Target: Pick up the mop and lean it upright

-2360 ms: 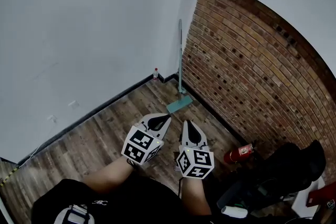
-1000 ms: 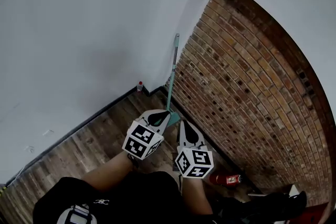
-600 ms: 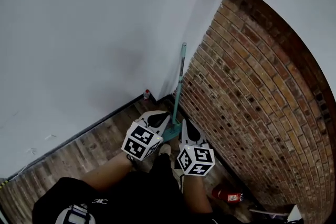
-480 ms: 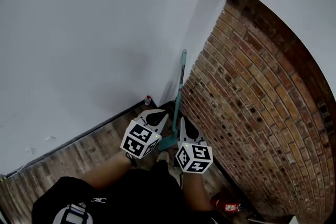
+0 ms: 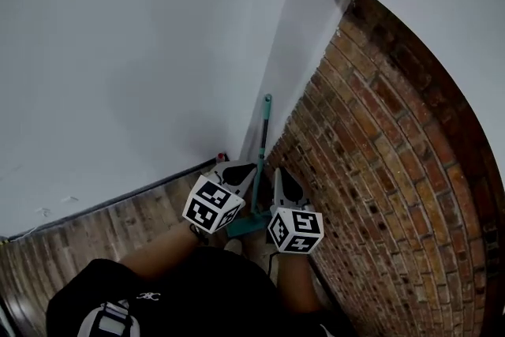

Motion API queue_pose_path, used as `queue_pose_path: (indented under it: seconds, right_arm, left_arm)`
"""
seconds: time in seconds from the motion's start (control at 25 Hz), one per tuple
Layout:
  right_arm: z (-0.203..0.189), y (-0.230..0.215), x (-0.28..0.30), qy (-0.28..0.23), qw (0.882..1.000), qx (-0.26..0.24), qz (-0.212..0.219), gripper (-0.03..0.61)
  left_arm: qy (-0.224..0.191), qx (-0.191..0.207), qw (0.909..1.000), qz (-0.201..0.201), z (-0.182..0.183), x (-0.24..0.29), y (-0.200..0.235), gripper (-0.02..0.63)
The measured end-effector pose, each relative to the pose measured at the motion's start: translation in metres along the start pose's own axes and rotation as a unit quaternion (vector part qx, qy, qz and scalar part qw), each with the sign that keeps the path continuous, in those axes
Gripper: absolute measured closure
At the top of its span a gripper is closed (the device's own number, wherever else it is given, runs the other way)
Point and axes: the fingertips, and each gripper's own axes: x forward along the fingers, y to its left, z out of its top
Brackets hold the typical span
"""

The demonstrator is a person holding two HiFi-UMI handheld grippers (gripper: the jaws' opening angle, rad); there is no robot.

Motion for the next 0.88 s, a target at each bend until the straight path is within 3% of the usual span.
queue_pose_path:
  seconds: [0.24, 0.4, 0.56, 0.88]
  right_arm:
    - [-0.021, -0.042, 0.040, 0.049, 0.999, 0.000, 0.014, 0.563]
    - [-0.023, -0.049, 0.073, 0.041, 0.999, -0.007, 0.022, 0.561]
    - [-0.030, -0.047, 0.124, 0.059, 0.996, -0.042, 0.048, 0.460]
    - [-0.056, -0.078, 0.239, 0.113, 0.990, -0.083, 0.018, 0.423]
  left_arm:
    - [0.008, -0.014, 0.9987, 0.049, -0.002, 0.023, 0.017, 0.623]
    - [0.032, -0.015, 0.9972, 0.066, -0.021, 0.021, 0.034, 0.623]
    - [0.019, -0.018, 0.9958, 0.087, -0.012, 0.019, 0.063, 0.623]
    - [0.002, -0.035, 0.9924, 0.118, 0.000, 0.002, 0.106, 0.623]
